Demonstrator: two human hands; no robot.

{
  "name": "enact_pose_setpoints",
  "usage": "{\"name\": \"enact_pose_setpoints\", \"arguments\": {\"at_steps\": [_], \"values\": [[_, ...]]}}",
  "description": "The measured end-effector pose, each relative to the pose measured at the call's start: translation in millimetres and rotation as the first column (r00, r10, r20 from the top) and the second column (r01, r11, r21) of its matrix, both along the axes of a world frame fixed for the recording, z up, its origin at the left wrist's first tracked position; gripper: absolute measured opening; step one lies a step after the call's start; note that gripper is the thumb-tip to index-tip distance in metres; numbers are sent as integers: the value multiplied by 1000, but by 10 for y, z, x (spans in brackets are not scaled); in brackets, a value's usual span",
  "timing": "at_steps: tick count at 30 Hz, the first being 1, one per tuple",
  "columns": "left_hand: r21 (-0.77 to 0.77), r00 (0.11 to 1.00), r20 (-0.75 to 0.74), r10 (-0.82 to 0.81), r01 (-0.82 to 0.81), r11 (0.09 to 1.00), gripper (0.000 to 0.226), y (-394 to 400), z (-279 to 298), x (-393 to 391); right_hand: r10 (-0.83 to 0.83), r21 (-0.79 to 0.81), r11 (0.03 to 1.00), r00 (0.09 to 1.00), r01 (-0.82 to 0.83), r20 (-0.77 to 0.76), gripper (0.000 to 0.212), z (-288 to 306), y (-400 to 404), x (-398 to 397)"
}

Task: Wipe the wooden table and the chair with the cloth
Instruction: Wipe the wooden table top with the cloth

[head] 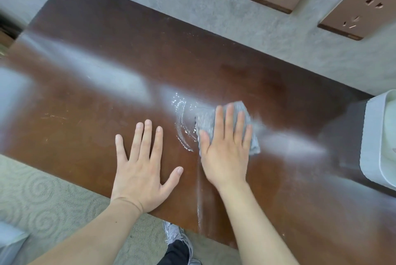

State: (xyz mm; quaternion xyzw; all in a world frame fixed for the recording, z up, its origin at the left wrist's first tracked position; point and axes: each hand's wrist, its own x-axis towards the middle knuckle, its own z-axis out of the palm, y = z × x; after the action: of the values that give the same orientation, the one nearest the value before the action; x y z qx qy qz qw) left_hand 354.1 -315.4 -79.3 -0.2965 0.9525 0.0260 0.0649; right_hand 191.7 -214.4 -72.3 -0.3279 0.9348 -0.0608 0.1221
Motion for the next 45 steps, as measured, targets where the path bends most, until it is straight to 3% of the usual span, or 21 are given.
{"name": "enact_pose_setpoints", "arguments": {"at_steps": [5,9,12,15,18,22,27,33,36,40,45], "values": [[0,1000,-9,-1,1,1000,93,-10,-13,10,18,9,1000,1000,-18,23,67,-48,-906,-890],[2,1000,-9,7,-7,1000,93,-3,-5,14,102,-8,995,993,-102,62,63,-22,-935,-946],[6,1000,-16,8,-8,1000,93,-4,3,7,112,-23,993,993,-112,30,65,-8,-478,-599],[11,1000,-28,11,-11,1000,92,1,0,13,12,-23,1000,999,-13,-46,66,4,226,87],[8,1000,-16,12,-11,1000,89,4,5,-1,-82,29,996,997,82,-9,66,-45,843,933],[20,1000,-18,25,-25,999,84,4,9,3,-133,75,988,990,136,-39,67,-72,928,1338],[24,999,-23,29,-28,999,83,2,8,2,-60,13,998,996,61,-63,71,-50,394,780],[12,999,-34,29,-29,1000,82,0,8,6,-105,-4,994,993,105,-45,70,-91,-585,-456],[17,999,-40,31,-30,999,82,0,-3,13,-111,22,994,994,111,-19,69,-88,-768,-716],[15,997,-59,40,-39,999,82,7,-20,14,-107,-29,994,994,106,-23,69,-65,-409,-313],[27,997,-65,49,-47,999,82,7,-34,22,-193,-29,981,980,192,-52,69,-53,540,915]]}}
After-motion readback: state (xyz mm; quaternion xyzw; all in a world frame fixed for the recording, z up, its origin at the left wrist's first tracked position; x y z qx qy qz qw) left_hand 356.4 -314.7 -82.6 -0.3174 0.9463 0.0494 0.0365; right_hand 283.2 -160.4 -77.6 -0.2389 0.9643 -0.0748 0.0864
